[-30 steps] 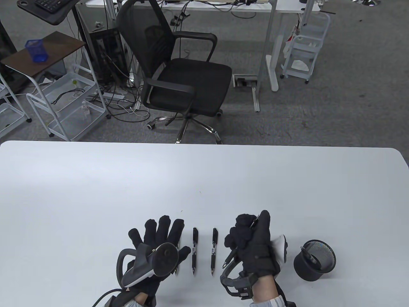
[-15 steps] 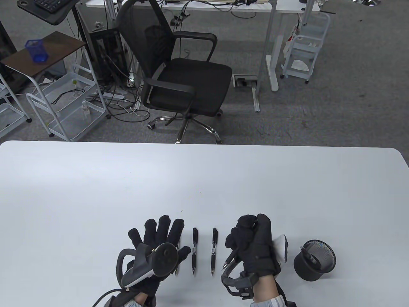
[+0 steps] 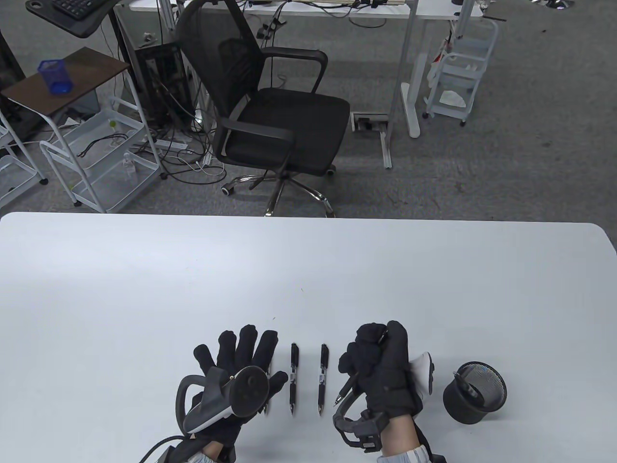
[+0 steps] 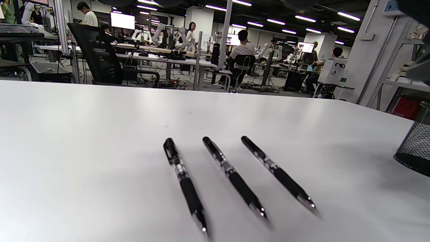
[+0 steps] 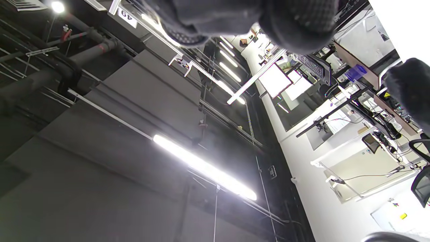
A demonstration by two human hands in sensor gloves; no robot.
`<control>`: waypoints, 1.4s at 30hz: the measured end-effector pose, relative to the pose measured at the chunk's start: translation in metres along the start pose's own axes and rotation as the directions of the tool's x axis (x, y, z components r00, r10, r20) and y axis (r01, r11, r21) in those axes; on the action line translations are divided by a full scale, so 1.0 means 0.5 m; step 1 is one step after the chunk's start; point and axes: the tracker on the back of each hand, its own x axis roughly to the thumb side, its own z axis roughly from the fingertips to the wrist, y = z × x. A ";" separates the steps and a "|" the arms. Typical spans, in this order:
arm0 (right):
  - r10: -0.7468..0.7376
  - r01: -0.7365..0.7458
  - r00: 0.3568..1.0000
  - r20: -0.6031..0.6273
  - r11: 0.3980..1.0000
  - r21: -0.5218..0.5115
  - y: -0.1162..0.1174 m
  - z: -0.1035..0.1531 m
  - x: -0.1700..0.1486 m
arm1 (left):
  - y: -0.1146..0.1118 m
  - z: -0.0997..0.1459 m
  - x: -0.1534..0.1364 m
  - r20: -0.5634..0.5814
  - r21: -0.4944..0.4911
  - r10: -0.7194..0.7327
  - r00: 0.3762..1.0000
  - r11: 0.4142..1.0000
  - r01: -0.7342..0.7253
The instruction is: Press to open click pens
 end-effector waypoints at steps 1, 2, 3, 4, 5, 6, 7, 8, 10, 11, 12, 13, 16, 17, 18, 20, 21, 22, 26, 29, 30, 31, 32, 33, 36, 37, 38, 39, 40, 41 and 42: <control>0.006 -0.006 1.000 0.003 1.000 0.006 0.002 -0.001 0.000 | 0.000 0.000 0.000 -0.001 0.000 -0.001 1.000 1.000 0.001; 0.010 -0.010 1.000 0.003 1.000 0.008 0.003 -0.001 0.000 | 0.000 0.000 0.000 0.000 -0.001 -0.001 1.000 1.000 0.001; 0.011 -0.011 1.000 0.004 1.000 0.008 0.002 -0.001 0.000 | 0.000 0.000 0.000 0.000 -0.001 0.000 1.000 1.000 0.000; 0.012 -0.012 1.000 0.007 1.000 0.007 0.001 -0.001 0.000 | -0.001 0.000 0.000 0.001 -0.001 0.001 1.000 1.000 -0.001; 0.012 -0.012 1.000 0.008 1.000 0.006 0.001 -0.001 0.000 | -0.001 0.000 0.000 0.001 -0.001 0.001 1.000 1.000 -0.001; 0.010 -0.010 1.000 0.009 1.000 0.006 0.002 0.000 0.000 | -0.001 0.000 0.000 0.000 -0.001 0.000 1.000 1.000 0.000; 0.006 -0.006 1.000 0.010 1.000 0.004 0.003 0.000 0.000 | -0.001 0.000 0.000 0.001 -0.001 -0.001 1.000 1.000 0.001; 0.006 -0.006 1.000 0.010 1.000 0.001 0.003 0.000 0.001 | -0.001 0.000 0.000 0.001 -0.001 0.000 1.000 1.000 0.000; 0.019 -0.019 1.000 0.018 1.000 0.000 0.003 -0.001 0.002 | -0.002 0.000 0.000 0.001 -0.001 0.000 1.000 1.000 0.000; 0.028 -0.028 0.999 0.022 1.000 0.001 0.004 -0.001 0.003 | -0.002 0.000 0.000 0.001 -0.002 0.000 1.000 1.000 0.000; 0.042 -0.042 0.999 0.034 0.999 0.005 0.006 -0.001 0.006 | -0.002 0.000 -0.001 0.001 -0.002 0.001 1.000 1.000 -0.001; 0.058 -0.059 0.997 0.050 0.998 0.019 0.010 -0.004 0.009 | -0.002 0.000 -0.001 0.000 -0.002 0.001 1.000 1.000 -0.001; 0.146 -0.149 0.989 0.037 0.980 0.132 0.022 -0.011 0.018 | -0.001 0.000 0.000 0.001 -0.001 0.001 1.000 1.000 -0.001; 0.183 -0.186 0.983 0.032 0.972 0.145 0.027 -0.012 0.022 | -0.001 0.000 -0.001 0.001 0.000 0.002 1.000 1.000 -0.002; 0.214 -0.217 0.976 0.034 0.967 0.136 0.030 -0.011 0.025 | -0.001 0.000 -0.001 0.001 0.001 0.003 1.000 1.000 -0.003; 0.316 -0.320 0.947 0.056 0.942 0.098 0.039 -0.010 0.033 | -0.001 0.000 -0.002 0.001 0.003 0.005 1.000 1.000 -0.005; 0.359 -0.364 0.931 0.066 0.928 0.086 0.042 -0.009 0.036 | -0.001 0.000 -0.002 0.001 0.003 0.005 1.000 1.000 -0.005; 0.419 -0.425 0.904 0.080 0.902 0.074 0.045 -0.009 0.041 | -0.002 0.000 -0.002 0.000 0.003 0.004 1.000 1.000 -0.004; 0.529 -0.540 0.840 0.121 0.838 0.080 0.053 -0.008 0.053 | -0.002 -0.001 -0.001 0.001 -0.002 0.002 1.000 1.000 -0.002; 0.546 -0.559 0.828 0.128 0.823 0.100 0.057 -0.007 0.058 | -0.003 -0.001 -0.002 0.001 -0.002 0.003 1.000 1.000 -0.003; 0.557 -0.570 0.821 0.127 0.814 0.112 0.058 -0.007 0.059 | -0.003 -0.001 -0.002 0.001 -0.003 0.004 1.000 1.000 -0.004; 0.571 -0.583 0.812 0.122 0.804 0.116 0.058 -0.006 0.060 | -0.003 -0.001 -0.002 0.002 -0.003 0.004 1.000 1.000 -0.004; 0.602 -0.612 0.791 0.114 0.782 0.120 0.057 -0.006 0.061 | -0.003 -0.001 -0.002 0.002 -0.003 0.005 1.000 1.000 -0.005; 0.625 -0.634 0.773 0.105 0.764 0.118 0.057 -0.006 0.062 | -0.003 -0.001 -0.002 0.002 -0.003 0.006 1.000 1.000 -0.006; 0.720 -0.725 0.688 0.091 0.681 0.098 0.055 -0.007 0.064 | -0.003 -0.001 -0.002 0.002 -0.004 0.005 1.000 1.000 -0.005; 0.745 -0.750 0.662 0.086 0.658 0.071 0.053 -0.007 0.065 | -0.003 -0.001 -0.002 0.002 -0.005 0.006 1.000 1.000 -0.006; 0.765 -0.769 0.639 0.081 0.638 0.040 0.052 -0.007 0.064 | -0.003 -0.001 -0.002 0.002 -0.006 0.006 1.000 1.000 -0.006; 0.787 -0.790 0.612 0.072 0.613 0.020 0.049 -0.008 0.063 | -0.003 -0.002 -0.002 0.002 -0.007 0.006 1.000 1.000 -0.006; 0.802 -0.804 0.594 0.062 0.595 0.005 0.047 -0.008 0.062 | -0.003 -0.002 -0.002 0.002 -0.007 0.006 1.000 1.000 -0.006; 0.830 -0.830 0.556 0.050 0.557 -0.018 0.043 -0.009 0.061 | -0.003 -0.002 -0.002 0.001 -0.007 0.006 1.000 1.000 -0.006; 0.851 -0.851 0.524 0.037 0.525 -0.034 0.041 -0.010 0.060 | -0.003 -0.002 -0.002 0.002 -0.008 0.006 1.000 1.000 -0.006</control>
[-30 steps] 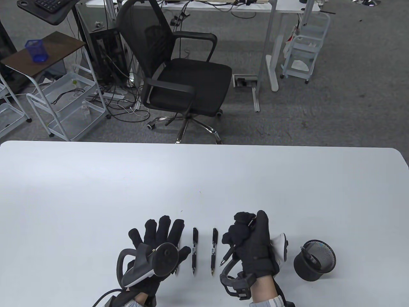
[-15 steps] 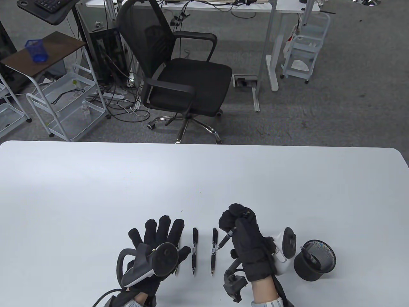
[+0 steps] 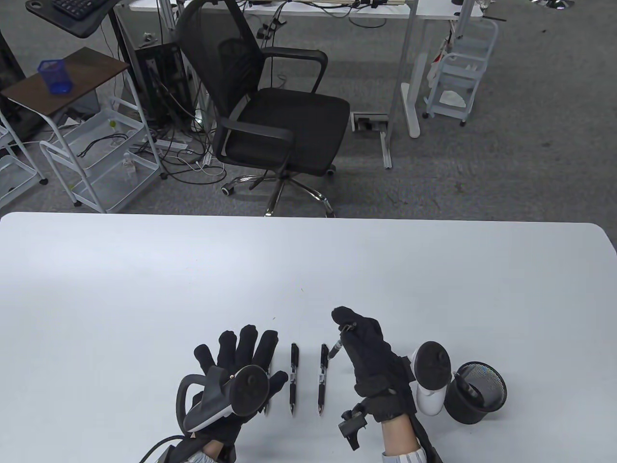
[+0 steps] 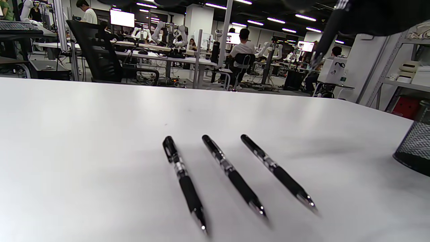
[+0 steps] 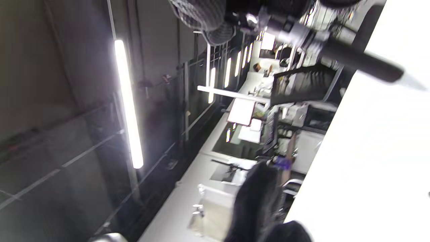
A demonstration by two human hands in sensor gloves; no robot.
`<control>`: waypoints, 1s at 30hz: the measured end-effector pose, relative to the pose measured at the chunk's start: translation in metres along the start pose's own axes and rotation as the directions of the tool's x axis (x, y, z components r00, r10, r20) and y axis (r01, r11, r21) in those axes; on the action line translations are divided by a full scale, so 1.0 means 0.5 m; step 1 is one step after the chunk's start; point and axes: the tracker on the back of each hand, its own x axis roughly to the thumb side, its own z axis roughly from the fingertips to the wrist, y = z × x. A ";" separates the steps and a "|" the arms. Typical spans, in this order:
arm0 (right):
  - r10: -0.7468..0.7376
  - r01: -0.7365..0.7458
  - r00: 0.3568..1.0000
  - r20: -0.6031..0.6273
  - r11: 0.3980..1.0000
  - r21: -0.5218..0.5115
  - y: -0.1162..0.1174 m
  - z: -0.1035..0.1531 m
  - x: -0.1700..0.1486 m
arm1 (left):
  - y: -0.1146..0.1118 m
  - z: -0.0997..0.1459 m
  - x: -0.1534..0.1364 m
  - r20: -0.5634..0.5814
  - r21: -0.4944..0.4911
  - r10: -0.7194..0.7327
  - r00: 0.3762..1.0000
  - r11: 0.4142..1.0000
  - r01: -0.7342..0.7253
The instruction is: Press to open click pens
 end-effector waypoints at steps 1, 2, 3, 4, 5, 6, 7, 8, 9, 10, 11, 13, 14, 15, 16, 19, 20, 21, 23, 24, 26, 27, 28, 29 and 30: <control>0.030 -0.030 1.000 -0.008 0.999 -0.015 0.000 0.000 -0.002 | 0.000 0.000 0.000 0.000 -0.001 0.000 1.000 1.000 0.000; 0.083 -0.084 0.996 -0.019 0.995 -0.054 -0.001 0.000 -0.005 | 0.000 0.000 0.000 0.000 -0.001 0.000 1.000 1.000 0.000; 0.120 -0.122 0.992 -0.024 0.990 -0.077 -0.001 0.000 -0.007 | 0.000 0.000 0.000 0.000 -0.002 0.000 1.000 1.000 0.000; 0.181 -0.183 0.983 -0.035 0.978 -0.103 0.000 0.001 -0.011 | 0.000 -0.001 0.000 0.001 -0.004 0.001 1.000 1.000 -0.001; 0.229 -0.232 0.973 -0.038 0.965 -0.120 0.000 0.000 -0.014 | 0.000 -0.001 0.000 0.002 -0.005 0.002 1.000 1.000 -0.002; 0.266 -0.270 0.963 -0.047 0.954 -0.130 0.001 0.000 -0.018 | 0.000 -0.001 0.000 0.002 -0.006 0.004 1.000 1.000 -0.004; 0.281 -0.286 0.958 -0.053 0.949 -0.136 0.002 0.000 -0.020 | 0.000 -0.001 0.000 0.002 -0.007 0.004 1.000 1.000 -0.004; 0.311 -0.316 0.949 -0.059 0.938 -0.142 0.004 0.000 -0.024 | 0.000 -0.002 0.000 0.002 -0.007 0.004 1.000 1.000 -0.004; 0.339 -0.345 0.939 -0.064 0.928 -0.141 0.006 -0.001 -0.028 | 0.000 -0.002 0.000 0.002 -0.007 0.004 1.000 1.000 -0.004; 0.353 -0.360 0.933 -0.068 0.923 -0.139 0.007 -0.001 -0.031 | 0.000 -0.001 0.000 0.002 -0.007 0.004 1.000 1.000 -0.004; 0.370 -0.378 0.926 -0.076 0.916 -0.138 0.009 -0.002 -0.036 | 0.000 -0.001 0.000 0.002 -0.006 0.004 1.000 1.000 -0.004; 0.409 -0.418 0.908 -0.095 0.901 -0.117 0.013 -0.003 -0.045 | 0.000 -0.001 0.000 0.002 -0.005 0.004 1.000 1.000 -0.004; 0.431 -0.441 0.896 -0.109 0.892 -0.099 0.015 -0.005 -0.053 | 0.000 -0.001 0.000 0.002 -0.005 0.004 1.000 1.000 -0.004; 0.441 -0.452 0.889 -0.120 0.887 -0.092 0.016 -0.006 -0.058 | 0.000 -0.001 0.000 0.002 -0.005 0.004 1.000 1.000 -0.004; 0.456 -0.469 0.879 -0.138 0.880 -0.082 0.018 -0.007 -0.068 | 0.000 -0.002 0.000 0.002 -0.004 0.004 1.000 1.000 -0.004; 0.500 -0.515 0.844 -0.192 0.857 -0.031 0.018 -0.011 -0.093 | -0.001 -0.002 0.000 0.001 -0.004 0.005 1.000 1.000 -0.005; 0.518 -0.534 0.828 -0.214 0.845 -0.020 0.016 -0.012 -0.102 | -0.001 -0.002 -0.001 0.001 -0.004 0.005 1.000 1.000 -0.005; 0.536 -0.554 0.809 -0.242 0.832 -0.009 0.014 -0.013 -0.113 | -0.001 -0.002 -0.001 0.001 -0.004 0.005 1.000 1.000 -0.005; 0.569 -0.588 0.771 -0.286 0.808 0.022 0.010 -0.014 -0.130 | -0.001 -0.002 -0.001 0.001 -0.004 0.005 1.000 1.000 -0.005; 0.586 -0.604 0.747 -0.314 0.796 0.048 0.007 -0.014 -0.141 | -0.001 -0.002 -0.001 0.001 -0.004 0.005 1.000 1.000 -0.005; 0.603 -0.618 0.714 -0.354 0.782 0.085 0.005 -0.014 -0.156 | -0.001 -0.002 -0.001 0.001 -0.007 0.010 1.000 1.000 -0.010; 0.614 -0.626 0.698 -0.369 0.773 0.102 0.005 -0.014 -0.165 | -0.001 -0.002 -0.001 0.001 -0.008 0.011 1.000 1.000 -0.011; 0.621 -0.632 0.686 -0.378 0.767 0.113 0.006 -0.015 -0.172 | -0.001 -0.003 -0.002 0.001 -0.008 0.011 1.000 1.000 -0.011; 0.632 -0.638 0.668 -0.392 0.758 0.136 0.008 -0.015 -0.181 | -0.001 -0.003 -0.002 0.000 -0.009 0.011 1.000 1.000 -0.011; 0.642 -0.643 0.656 -0.397 0.751 0.151 0.009 -0.016 -0.187 | -0.001 -0.003 -0.002 0.000 -0.009 0.011 1.000 1.000 -0.011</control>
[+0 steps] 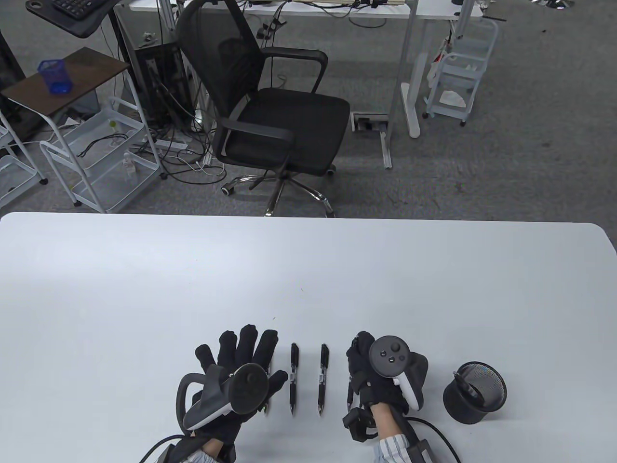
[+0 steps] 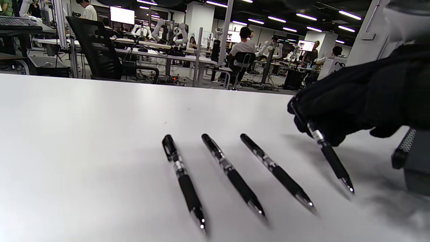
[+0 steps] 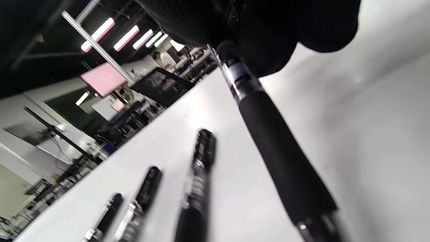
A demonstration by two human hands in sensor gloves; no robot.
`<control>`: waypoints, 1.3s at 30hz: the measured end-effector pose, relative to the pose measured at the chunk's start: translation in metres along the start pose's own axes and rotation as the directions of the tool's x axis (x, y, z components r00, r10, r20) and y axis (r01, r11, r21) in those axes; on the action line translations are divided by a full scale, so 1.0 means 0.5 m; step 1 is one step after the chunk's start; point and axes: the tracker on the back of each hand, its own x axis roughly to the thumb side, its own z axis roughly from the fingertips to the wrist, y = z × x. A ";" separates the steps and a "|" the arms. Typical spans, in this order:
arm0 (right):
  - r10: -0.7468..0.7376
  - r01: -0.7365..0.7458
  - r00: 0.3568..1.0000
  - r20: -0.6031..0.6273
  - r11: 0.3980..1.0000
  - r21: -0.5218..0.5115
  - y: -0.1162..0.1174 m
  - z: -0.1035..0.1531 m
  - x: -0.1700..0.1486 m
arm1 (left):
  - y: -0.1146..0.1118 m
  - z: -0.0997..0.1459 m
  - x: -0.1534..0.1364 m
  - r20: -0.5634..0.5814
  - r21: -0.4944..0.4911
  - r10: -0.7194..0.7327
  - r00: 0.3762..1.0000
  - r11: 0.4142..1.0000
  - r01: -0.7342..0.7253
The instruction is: Press to open click pens
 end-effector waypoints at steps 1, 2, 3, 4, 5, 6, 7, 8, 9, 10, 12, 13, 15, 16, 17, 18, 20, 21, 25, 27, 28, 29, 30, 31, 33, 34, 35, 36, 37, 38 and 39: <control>0.025 -0.025 1.000 -0.015 1.000 0.014 0.008 -0.004 -0.004 | 0.000 0.000 0.000 0.000 -0.001 0.001 1.000 1.000 -0.001; 0.042 -0.041 0.999 -0.021 0.999 0.020 0.013 -0.006 -0.005 | 0.000 0.000 0.000 0.000 -0.002 0.002 1.000 1.000 -0.002; 0.067 -0.066 0.997 -0.029 0.997 0.028 0.020 -0.009 -0.008 | 0.000 -0.001 -0.001 0.001 -0.003 0.002 1.000 1.000 -0.002; 0.084 -0.082 0.996 -0.037 0.996 0.032 0.027 -0.012 -0.010 | 0.000 -0.001 -0.001 0.001 -0.003 0.003 1.000 1.000 -0.003; 0.095 -0.093 0.995 -0.042 0.995 0.036 0.031 -0.015 -0.012 | 0.000 -0.001 -0.001 0.001 -0.004 0.004 1.000 1.000 -0.004; 0.112 -0.109 0.993 -0.048 0.993 0.046 0.038 -0.019 -0.014 | 0.000 -0.001 -0.001 0.003 -0.006 0.005 1.000 1.000 -0.005; 0.124 -0.121 0.991 -0.057 0.991 0.050 0.042 -0.021 -0.016 | 0.000 -0.002 -0.001 0.003 -0.007 0.006 1.000 1.000 -0.006; 0.138 -0.136 0.989 -0.056 0.990 0.039 0.045 -0.023 -0.018 | -0.001 -0.002 -0.001 0.003 -0.008 0.005 1.000 1.000 -0.005; 0.146 -0.144 0.988 -0.057 0.989 0.028 0.046 -0.024 -0.017 | -0.001 -0.002 -0.001 0.003 -0.009 0.003 1.000 1.000 -0.003; 0.153 -0.151 0.986 -0.062 0.988 0.032 0.048 -0.025 -0.017 | -0.001 -0.002 -0.001 0.002 -0.009 0.003 1.000 1.000 -0.003; 0.166 -0.165 0.984 -0.062 0.986 0.024 0.051 -0.026 -0.019 | -0.001 -0.003 -0.002 0.002 -0.011 0.006 1.000 1.000 -0.006; 0.173 -0.172 0.983 -0.067 0.985 0.014 0.052 -0.026 -0.020 | -0.001 -0.003 -0.002 0.002 -0.012 0.008 1.000 1.000 -0.008; 0.181 -0.180 0.981 -0.073 0.983 0.019 0.051 -0.028 -0.020 | -0.001 -0.003 -0.002 0.001 -0.013 0.006 1.000 1.000 -0.006; 0.182 -0.181 0.980 -0.078 0.983 0.018 0.051 -0.029 -0.021 | -0.001 -0.003 -0.002 0.001 -0.014 0.005 1.000 1.000 -0.005; 0.186 -0.186 0.979 -0.082 0.982 0.013 0.052 -0.029 -0.023 | -0.002 -0.003 -0.001 0.001 -0.015 0.004 1.000 1.000 -0.004; 0.189 -0.189 0.977 -0.093 0.982 0.018 0.052 -0.030 -0.024 | -0.002 -0.004 -0.001 0.002 -0.017 0.003 1.000 1.000 -0.003; 0.201 -0.200 0.975 -0.099 0.980 0.025 0.052 -0.030 -0.024 | -0.003 -0.004 0.000 0.003 -0.019 0.002 1.000 1.000 -0.002; 0.206 -0.204 0.973 -0.103 0.979 0.030 0.053 -0.031 -0.024 | -0.003 -0.004 0.000 0.002 -0.020 0.001 1.000 1.000 -0.001; 0.241 -0.237 0.963 -0.124 0.971 0.045 0.057 -0.033 -0.021 | -0.003 -0.005 0.000 0.001 -0.020 0.000 1.000 1.000 0.000; 0.246 -0.241 0.961 -0.124 0.969 0.053 0.059 -0.033 -0.020 | -0.003 -0.005 0.000 0.000 -0.020 0.001 1.000 1.000 -0.001; 0.245 -0.240 0.962 -0.123 0.969 0.055 0.059 -0.033 -0.020 | -0.003 -0.005 -0.001 0.000 -0.021 0.003 1.000 1.000 -0.003; 0.240 -0.235 0.963 -0.122 0.970 0.056 0.059 -0.033 -0.020 | -0.003 -0.005 -0.001 0.000 -0.020 0.003 1.000 1.000 -0.003; 0.230 -0.224 0.965 -0.122 0.973 0.057 0.058 -0.033 -0.022 | -0.003 -0.005 0.000 0.000 -0.020 0.003 1.000 1.000 -0.003; 0.223 -0.218 0.967 -0.122 0.974 0.058 0.058 -0.033 -0.023 | -0.003 -0.005 0.000 0.000 -0.019 0.003 1.000 1.000 -0.003; 0.216 -0.210 0.969 -0.121 0.976 0.059 0.057 -0.033 -0.025 | -0.003 -0.005 0.000 0.001 -0.020 0.003 1.000 1.000 -0.003; 0.214 -0.208 0.969 -0.120 0.976 0.060 0.057 -0.032 -0.025 | -0.003 -0.006 0.000 0.001 -0.020 0.003 1.000 1.000 -0.003; 0.216 -0.209 0.969 -0.120 0.976 0.061 0.058 -0.032 -0.025 | -0.003 -0.006 0.000 0.001 -0.021 0.003 1.000 1.000 -0.003; 0.221 -0.215 0.968 -0.122 0.975 0.064 0.058 -0.032 -0.024 | -0.003 -0.006 0.000 0.001 -0.021 0.003 1.000 1.000 -0.003; 0.227 -0.220 0.966 -0.122 0.973 0.066 0.059 -0.031 -0.023 | -0.003 -0.006 0.000 0.001 -0.021 0.004 1.000 1.000 -0.004; 0.233 -0.226 0.965 -0.124 0.972 0.068 0.060 -0.031 -0.022 | -0.003 -0.006 0.000 0.002 -0.021 0.006 1.000 1.000 -0.006; 0.238 -0.230 0.963 -0.125 0.971 0.069 0.060 -0.031 -0.021 | -0.003 -0.006 0.000 0.001 -0.021 0.006 1.000 1.000 -0.006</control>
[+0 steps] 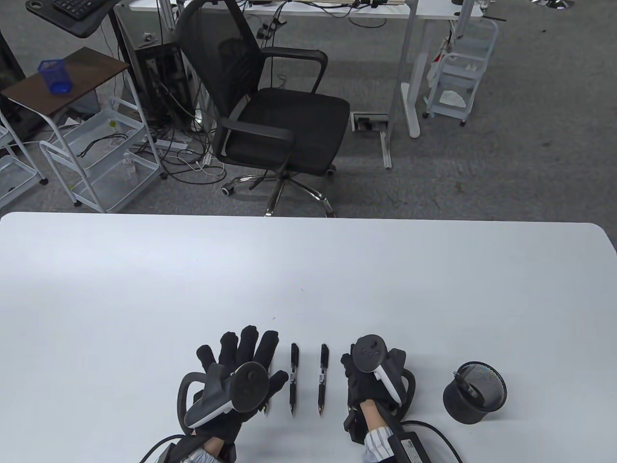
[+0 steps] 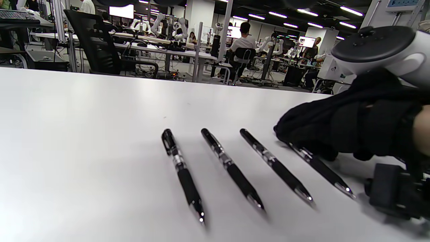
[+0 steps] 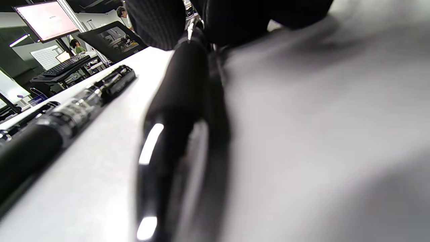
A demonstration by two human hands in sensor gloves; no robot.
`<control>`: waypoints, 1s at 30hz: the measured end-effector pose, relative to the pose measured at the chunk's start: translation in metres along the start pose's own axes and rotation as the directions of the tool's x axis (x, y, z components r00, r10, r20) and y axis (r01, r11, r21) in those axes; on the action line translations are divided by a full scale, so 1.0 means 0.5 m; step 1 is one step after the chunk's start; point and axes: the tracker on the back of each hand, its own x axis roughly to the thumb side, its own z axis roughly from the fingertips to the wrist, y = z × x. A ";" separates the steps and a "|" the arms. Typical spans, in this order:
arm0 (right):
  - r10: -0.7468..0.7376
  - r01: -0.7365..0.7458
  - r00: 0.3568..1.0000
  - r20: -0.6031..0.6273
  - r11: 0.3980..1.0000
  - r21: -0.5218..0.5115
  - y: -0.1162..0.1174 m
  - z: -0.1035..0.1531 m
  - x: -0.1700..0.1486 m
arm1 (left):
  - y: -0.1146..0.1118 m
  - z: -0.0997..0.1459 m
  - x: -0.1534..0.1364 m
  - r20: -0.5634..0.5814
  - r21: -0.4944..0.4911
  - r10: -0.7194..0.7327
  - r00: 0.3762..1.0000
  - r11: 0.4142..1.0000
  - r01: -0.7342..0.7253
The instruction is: Press to open click pens
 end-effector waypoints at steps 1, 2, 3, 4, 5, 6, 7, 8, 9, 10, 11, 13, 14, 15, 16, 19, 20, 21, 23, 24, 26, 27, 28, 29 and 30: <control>0.003 -0.003 1.000 -0.001 1.000 0.000 0.000 0.000 0.001 | 0.000 0.000 0.000 0.000 0.000 -0.001 1.000 1.000 0.001; 0.004 -0.004 1.000 -0.002 1.000 0.001 0.000 0.000 0.001 | 0.000 0.000 0.000 -0.001 0.000 -0.002 1.000 1.000 0.002; 0.004 -0.004 1.000 -0.002 1.000 0.002 0.000 0.000 0.001 | 0.000 0.000 0.000 -0.001 0.000 -0.002 1.000 1.000 0.002; 0.004 -0.004 1.000 -0.003 1.000 0.002 0.000 0.000 0.001 | -0.001 0.000 0.000 -0.001 0.000 -0.002 1.000 1.000 0.002; 0.008 -0.008 1.000 -0.005 1.000 0.002 0.000 0.001 0.002 | -0.001 0.000 0.000 -0.001 -0.001 -0.002 1.000 1.000 0.002; 0.013 -0.013 1.000 -0.008 1.000 0.003 0.000 0.001 0.003 | -0.001 0.000 0.000 -0.001 -0.001 -0.002 1.000 1.000 0.002; 0.021 -0.021 1.000 -0.009 1.000 0.004 0.001 0.001 0.004 | -0.001 0.000 0.000 -0.001 -0.001 -0.003 1.000 1.000 0.003; 0.027 -0.027 1.000 -0.010 1.000 0.006 0.002 0.001 0.005 | -0.001 0.000 0.000 -0.001 -0.002 -0.003 1.000 1.000 0.003; 0.039 -0.039 0.999 -0.012 0.999 0.009 0.003 0.002 0.007 | -0.001 0.000 0.000 0.000 -0.003 -0.003 1.000 1.000 0.003; 0.048 -0.048 0.999 -0.014 0.999 0.010 0.003 0.002 0.008 | -0.001 0.000 0.000 0.000 -0.003 -0.002 1.000 1.000 0.002; 0.056 -0.056 0.998 -0.016 0.998 0.011 0.004 0.003 0.010 | -0.001 0.000 0.000 0.001 -0.003 -0.002 1.000 1.000 0.002; 0.065 -0.065 0.998 -0.017 0.998 0.012 0.005 0.003 0.012 | -0.002 0.000 0.001 0.001 -0.003 -0.004 1.000 1.000 0.004; 0.066 -0.066 0.998 -0.017 0.998 0.012 0.005 0.003 0.012 | -0.002 0.000 0.001 0.001 -0.003 -0.004 1.000 1.000 0.004; 0.067 -0.067 0.998 -0.018 0.998 0.012 0.005 0.003 0.012 | -0.002 0.000 0.001 0.002 -0.003 -0.004 1.000 1.000 0.004; 0.068 -0.068 0.998 -0.018 0.998 0.013 0.005 0.004 0.012 | -0.003 0.000 0.001 0.002 -0.004 -0.005 1.000 1.000 0.005; 0.063 -0.063 0.998 -0.015 0.998 0.014 0.005 0.004 0.012 | -0.003 0.000 0.002 0.002 -0.005 -0.006 1.000 1.000 0.006; 0.059 -0.059 0.998 -0.012 0.998 0.014 0.005 0.004 0.011 | -0.003 0.000 0.002 0.003 -0.005 -0.006 1.000 1.000 0.006; 0.048 -0.047 0.999 -0.008 0.999 0.013 0.004 0.005 0.009 | -0.004 0.000 0.002 0.003 -0.006 -0.006 1.000 1.000 0.006; 0.029 -0.029 1.000 -0.003 1.000 0.008 0.002 0.006 0.006 | -0.004 0.000 0.002 0.002 -0.006 -0.006 1.000 1.000 0.006; 0.015 -0.015 1.000 0.004 1.000 0.000 0.000 0.008 0.005 | -0.004 0.000 0.002 0.002 -0.006 -0.007 1.000 1.000 0.007; -0.016 0.017 1.000 0.022 0.999 -0.039 -0.005 0.014 0.007 | -0.004 0.000 0.002 0.002 -0.006 -0.007 1.000 1.000 0.007; -0.019 0.021 0.999 0.028 0.998 -0.061 -0.009 0.018 0.009 | -0.004 0.000 0.003 0.003 -0.006 -0.006 1.000 1.000 0.006; 0.004 -0.001 0.999 0.031 0.994 -0.109 -0.019 0.025 0.014 | -0.004 0.000 0.003 0.004 -0.006 -0.006 1.000 1.000 0.006; 0.013 -0.008 0.999 0.038 0.992 -0.126 -0.025 0.029 0.017 | -0.004 0.000 0.003 0.004 -0.006 -0.007 1.000 1.000 0.007; 0.014 -0.006 0.999 0.052 0.989 -0.148 -0.033 0.034 0.022 | -0.004 0.000 0.003 0.004 -0.005 -0.008 1.000 1.000 0.008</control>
